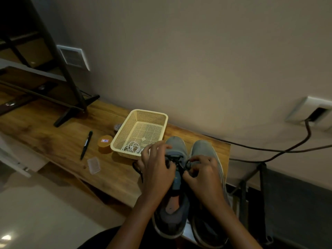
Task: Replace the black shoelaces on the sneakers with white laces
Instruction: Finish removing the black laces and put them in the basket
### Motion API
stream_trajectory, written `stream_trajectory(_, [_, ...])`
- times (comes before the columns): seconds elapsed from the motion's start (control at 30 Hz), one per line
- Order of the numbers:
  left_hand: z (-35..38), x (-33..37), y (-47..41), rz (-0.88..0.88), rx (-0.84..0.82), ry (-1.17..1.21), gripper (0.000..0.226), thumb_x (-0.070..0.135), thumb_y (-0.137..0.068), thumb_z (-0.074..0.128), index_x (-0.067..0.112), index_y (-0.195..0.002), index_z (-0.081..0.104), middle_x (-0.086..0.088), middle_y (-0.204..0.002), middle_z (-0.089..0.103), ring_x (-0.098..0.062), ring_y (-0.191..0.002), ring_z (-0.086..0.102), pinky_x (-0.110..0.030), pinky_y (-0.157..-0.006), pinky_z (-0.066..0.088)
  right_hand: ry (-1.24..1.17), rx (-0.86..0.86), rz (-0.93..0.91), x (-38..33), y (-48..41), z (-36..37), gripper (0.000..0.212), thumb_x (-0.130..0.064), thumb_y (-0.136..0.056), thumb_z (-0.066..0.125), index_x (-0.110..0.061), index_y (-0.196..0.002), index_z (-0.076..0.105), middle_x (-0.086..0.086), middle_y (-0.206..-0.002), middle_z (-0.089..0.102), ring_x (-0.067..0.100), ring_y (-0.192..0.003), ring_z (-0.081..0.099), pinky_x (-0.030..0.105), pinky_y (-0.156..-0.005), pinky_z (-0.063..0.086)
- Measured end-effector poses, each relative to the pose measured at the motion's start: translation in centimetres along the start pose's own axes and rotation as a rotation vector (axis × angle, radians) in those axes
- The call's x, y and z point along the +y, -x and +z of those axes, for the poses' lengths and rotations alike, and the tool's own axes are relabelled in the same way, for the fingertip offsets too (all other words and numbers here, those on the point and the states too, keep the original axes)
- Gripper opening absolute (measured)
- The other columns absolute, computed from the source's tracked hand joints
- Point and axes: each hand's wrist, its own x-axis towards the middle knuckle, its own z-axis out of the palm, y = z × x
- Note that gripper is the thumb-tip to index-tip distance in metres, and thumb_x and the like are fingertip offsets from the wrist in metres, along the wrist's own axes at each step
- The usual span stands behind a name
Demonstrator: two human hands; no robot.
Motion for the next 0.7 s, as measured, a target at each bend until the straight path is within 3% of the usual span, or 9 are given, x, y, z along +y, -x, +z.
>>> stream_trajectory(0.1, [0.32, -0.13, 0.21, 0.061, -0.191, -0.259, 0.024, 0.031, -0.083, 0.061, 0.035, -0.105, 0.054, 0.012, -0.150, 0.022, -0.019, -0.142, 0.000, -0.041, -0.106, 0.000, -0.005, 0.008, -0.012, -0.19, 0.03, -0.13, 0.023, -0.014, -0.077, 0.068, -0.008, -0.057, 0.061, -0.006, -0.110, 0.060, 0.004, -0.099, 0.028, 0.005, -0.067, 0.029])
stream_trajectory(0.17, [0.49, -0.18, 0.36, 0.060, -0.213, -0.319, 0.019, 0.036, -0.086, 0.060, 0.033, -0.104, 0.057, 0.011, -0.152, 0.022, -0.019, -0.142, -0.001, -0.041, -0.105, -0.001, -0.012, 0.016, -0.006, -0.31, 0.04, -0.09, 0.023, -0.014, -0.077, 0.068, -0.009, -0.055, 0.060, -0.005, -0.108, 0.061, 0.004, -0.098, 0.029, 0.007, -0.066, 0.029])
stream_trajectory(0.27, [0.65, -0.15, 0.42, 0.052, -0.137, -0.247, 0.010, 0.035, -0.086, 0.062, 0.029, -0.094, 0.062, 0.013, -0.145, 0.034, -0.017, -0.141, 0.008, -0.039, -0.106, 0.002, -0.016, 0.036, 0.005, -0.32, 0.10, -0.02, 0.025, -0.014, -0.076, 0.068, -0.010, -0.054, 0.059, -0.005, -0.105, 0.062, 0.005, -0.097, 0.031, 0.008, -0.064, 0.029])
stream_trajectory(0.4, [0.93, -0.01, 0.45, 0.018, -0.065, -0.109, 0.003, 0.030, -0.090, 0.057, 0.028, -0.090, 0.056, 0.016, -0.137, 0.041, -0.010, -0.135, 0.017, -0.034, -0.104, 0.006, 0.007, 0.034, 0.023, -0.11, 0.02, 0.07, 0.024, -0.014, -0.076, 0.067, -0.007, -0.055, 0.060, -0.006, -0.107, 0.061, 0.004, -0.099, 0.029, 0.010, -0.062, 0.028])
stream_trajectory(0.57, [0.79, 0.03, 0.03, -0.117, 0.107, 0.145, 0.005, 0.020, -0.091, 0.054, 0.023, -0.089, 0.051, 0.014, -0.123, 0.052, -0.015, -0.130, 0.031, -0.038, -0.104, 0.015, 0.005, 0.032, 0.052, -0.15, 0.02, 0.17, 0.023, -0.015, -0.077, 0.067, -0.006, -0.057, 0.061, -0.006, -0.113, 0.060, 0.002, -0.101, 0.026, 0.020, -0.068, 0.029])
stream_trajectory(0.7, [0.52, 0.03, 0.22, -0.012, 0.015, 0.022, 0.013, 0.019, -0.089, 0.055, 0.027, -0.099, 0.051, 0.013, -0.132, 0.045, -0.017, -0.135, 0.023, -0.040, -0.105, 0.016, 0.009, 0.020, 0.044, -0.16, 0.01, 0.18, 0.021, -0.015, -0.078, 0.066, -0.007, -0.059, 0.062, -0.005, -0.116, 0.058, 0.000, -0.101, 0.022, 0.015, -0.066, 0.027])
